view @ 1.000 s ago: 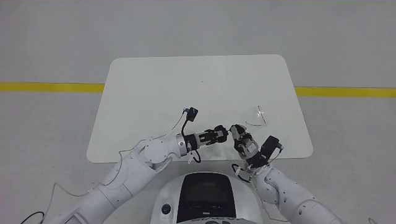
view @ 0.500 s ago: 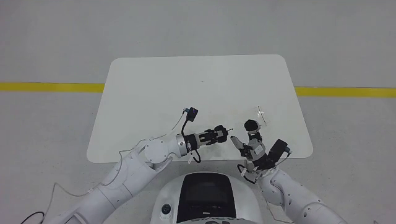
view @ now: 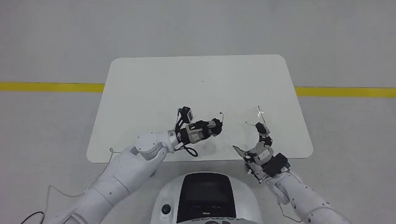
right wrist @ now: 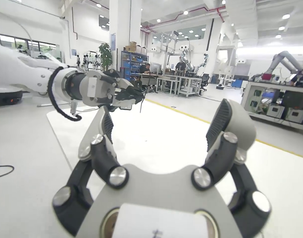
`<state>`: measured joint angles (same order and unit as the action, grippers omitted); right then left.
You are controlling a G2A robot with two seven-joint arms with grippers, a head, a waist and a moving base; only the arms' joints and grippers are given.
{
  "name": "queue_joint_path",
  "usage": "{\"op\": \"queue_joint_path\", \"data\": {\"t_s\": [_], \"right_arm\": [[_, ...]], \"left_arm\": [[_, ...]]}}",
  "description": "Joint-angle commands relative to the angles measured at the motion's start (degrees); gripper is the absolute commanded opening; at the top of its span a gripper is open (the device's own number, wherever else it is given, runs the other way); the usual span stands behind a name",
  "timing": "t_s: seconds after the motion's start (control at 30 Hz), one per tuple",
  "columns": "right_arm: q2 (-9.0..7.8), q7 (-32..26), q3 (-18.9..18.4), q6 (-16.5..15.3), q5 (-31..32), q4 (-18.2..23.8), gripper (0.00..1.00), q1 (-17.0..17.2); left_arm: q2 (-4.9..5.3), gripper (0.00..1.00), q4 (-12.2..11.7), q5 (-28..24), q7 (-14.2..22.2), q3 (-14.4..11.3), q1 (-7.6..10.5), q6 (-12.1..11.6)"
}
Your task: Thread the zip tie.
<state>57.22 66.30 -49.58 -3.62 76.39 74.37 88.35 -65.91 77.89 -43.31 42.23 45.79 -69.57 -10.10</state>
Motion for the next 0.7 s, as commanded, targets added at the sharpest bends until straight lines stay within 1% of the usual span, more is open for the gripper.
{"op": "queue_joint_path", "data": {"t_s": [0.0, 0.17, 0.2, 0.23, 0.27, 0.3, 0.37, 0.47, 0.5, 0.53, 0.57, 0.6, 0.67], "right_arm": [[-0.01, -0.04, -0.03, 0.00, 0.14, -0.03, 1.00, 0.01], [-0.01, -0.04, -0.03, 0.00, 0.14, -0.03, 1.00, 0.01], [0.00, -0.35, -0.10, 0.20, 0.24, 0.02, 1.00, -0.05], [0.05, -0.84, -0.40, 1.60, 1.46, 0.52, 1.00, -0.25], [0.08, -0.60, -0.49, 2.86, 2.69, 0.49, 1.00, -0.11], [0.15, -0.45, -0.53, 3.73, 3.44, 0.50, 1.00, 0.03], [0.33, 0.52, -0.65, 5.26, 4.95, 0.41, 1.00, 0.08], [0.59, 1.68, -0.70, 7.54, 7.58, -0.35, 1.00, -0.22], [0.72, 1.69, -0.79, 9.94, 9.61, -0.93, 1.00, -0.64], [0.88, 2.15, -0.48, 10.39, 10.58, -1.12, 1.00, -0.82], [0.94, 2.25, -0.42, 10.41, 10.56, -1.24, 1.00, -0.85], [0.94, 2.25, -0.42, 10.41, 10.56, -1.24, 1.00, -0.85], [0.94, 2.25, -0.42, 10.41, 10.56, -1.24, 1.00, -0.85]], "left_arm": [[0.06, 0.00, 0.08, 3.21, 0.09, -0.11, 0.33, -0.65], [0.06, 0.00, 0.08, 3.21, 0.09, -0.11, 0.33, -0.65], [0.01, 0.00, 0.20, 2.87, -0.41, -0.14, 0.13, -0.43], [-0.10, 0.00, 0.90, 1.39, 0.01, -0.36, -0.21, 0.35], [-0.20, 0.00, 1.32, -1.24, 1.87, -0.46, -0.46, 1.37], [-0.26, 0.00, 1.26, -3.78, 3.35, -0.26, -0.53, 2.30], [-0.40, 0.00, 0.98, -7.03, 5.66, -0.06, -0.28, 3.88], [-0.66, 0.00, 0.34, -10.63, 7.37, -0.08, -0.02, 6.10], [-0.78, 0.00, 0.14, -11.95, 7.88, -0.15, 0.09, 6.99], [-0.85, 0.00, -0.02, -12.27, 8.17, -0.15, 0.30, 7.24], [-0.86, 0.00, -0.11, -11.40, 8.47, -0.20, 0.67, 6.84], [-0.85, 0.00, -0.18, -10.74, 8.44, -0.21, 0.81, 6.43], [-0.85, 0.00, -0.18, -10.74, 8.44, -0.21, 0.81, 6.43]]}}
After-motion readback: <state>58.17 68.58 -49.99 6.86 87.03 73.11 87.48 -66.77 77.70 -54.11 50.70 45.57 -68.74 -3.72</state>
